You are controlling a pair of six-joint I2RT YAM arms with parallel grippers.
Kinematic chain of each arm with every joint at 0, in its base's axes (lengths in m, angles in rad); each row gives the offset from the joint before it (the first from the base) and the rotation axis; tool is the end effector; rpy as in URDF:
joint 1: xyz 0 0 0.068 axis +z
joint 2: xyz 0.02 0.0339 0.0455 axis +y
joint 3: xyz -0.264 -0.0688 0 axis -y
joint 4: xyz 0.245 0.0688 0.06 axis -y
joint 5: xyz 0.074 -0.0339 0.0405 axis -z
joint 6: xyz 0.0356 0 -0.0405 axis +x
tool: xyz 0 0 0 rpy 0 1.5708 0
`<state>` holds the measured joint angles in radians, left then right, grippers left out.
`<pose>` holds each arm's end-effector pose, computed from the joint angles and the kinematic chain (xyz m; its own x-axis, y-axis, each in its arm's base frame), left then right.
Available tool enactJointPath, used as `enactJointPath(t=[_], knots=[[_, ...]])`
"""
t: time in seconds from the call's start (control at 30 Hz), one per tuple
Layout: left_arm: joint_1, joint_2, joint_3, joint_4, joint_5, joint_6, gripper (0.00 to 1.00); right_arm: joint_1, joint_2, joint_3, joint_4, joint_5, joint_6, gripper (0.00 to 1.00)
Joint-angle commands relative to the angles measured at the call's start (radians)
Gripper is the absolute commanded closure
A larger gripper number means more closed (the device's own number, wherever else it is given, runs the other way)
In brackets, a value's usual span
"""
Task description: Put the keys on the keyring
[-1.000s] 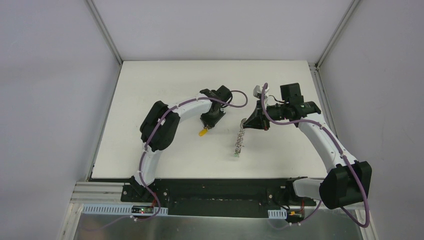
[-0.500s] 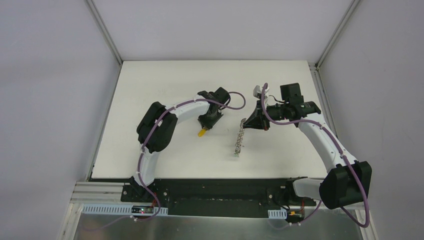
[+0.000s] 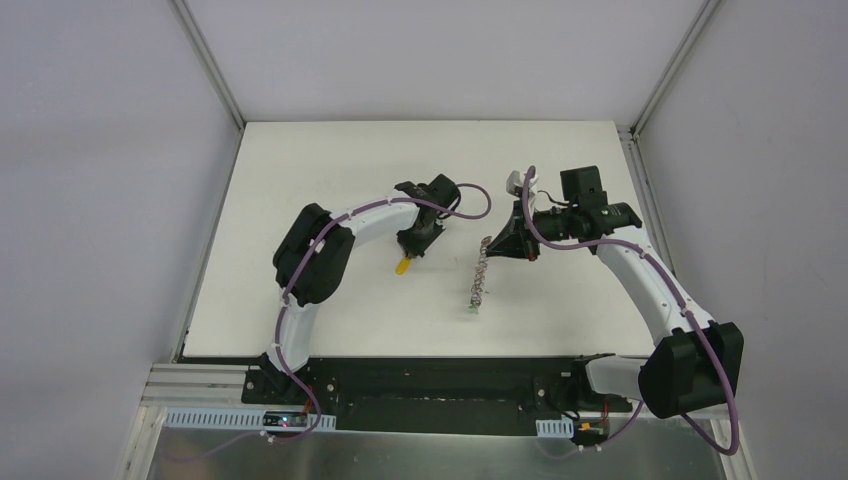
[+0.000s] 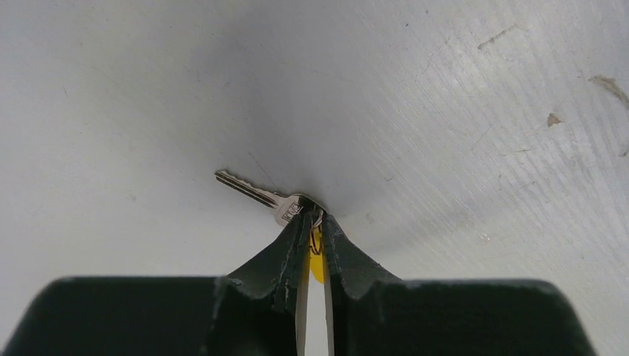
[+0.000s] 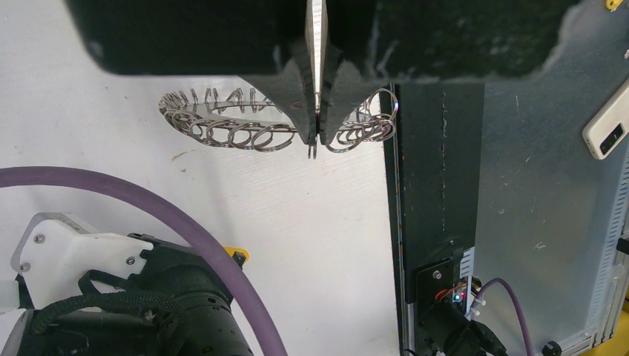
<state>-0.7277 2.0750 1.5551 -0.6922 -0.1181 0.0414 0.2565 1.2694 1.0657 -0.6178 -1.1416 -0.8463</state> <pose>0.3227 -0.2818 0.1726 -0.6725 0.6541 -0.3462 0.6580 0.7426 0.1248 0.2377 0.0958 0.3098 0.0583 -0.3069 -0.9500 -0.9974 0.0235 -0.0688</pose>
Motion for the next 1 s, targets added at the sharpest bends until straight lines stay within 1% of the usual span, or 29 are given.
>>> enactJointPath(t=[0.0,0.13,0.3,0.6,0.77,0.97], knots=[[-0.008,-0.067,-0.02,-0.02,-0.017,0.013,0.87,-0.007,-0.009,0.019,-0.003,-0.053,-0.015,1.0],[-0.007,-0.077,-0.027,-0.018,-0.018,0.015,0.8,-0.008,-0.007,0.019,-0.003,-0.053,-0.015,1.0],[-0.007,-0.086,-0.032,-0.02,-0.023,0.019,0.77,-0.008,-0.005,0.019,-0.003,-0.053,-0.014,1.0],[-0.006,-0.096,-0.047,-0.018,-0.018,0.023,0.79,-0.008,-0.005,0.019,-0.003,-0.055,-0.013,1.0],[-0.008,-0.09,-0.045,-0.023,-0.012,0.025,0.84,-0.008,-0.005,0.019,-0.002,-0.054,-0.013,1.0],[-0.007,-0.077,-0.052,-0.015,-0.008,0.029,0.84,-0.007,-0.004,0.02,-0.003,-0.055,-0.013,1.0]])
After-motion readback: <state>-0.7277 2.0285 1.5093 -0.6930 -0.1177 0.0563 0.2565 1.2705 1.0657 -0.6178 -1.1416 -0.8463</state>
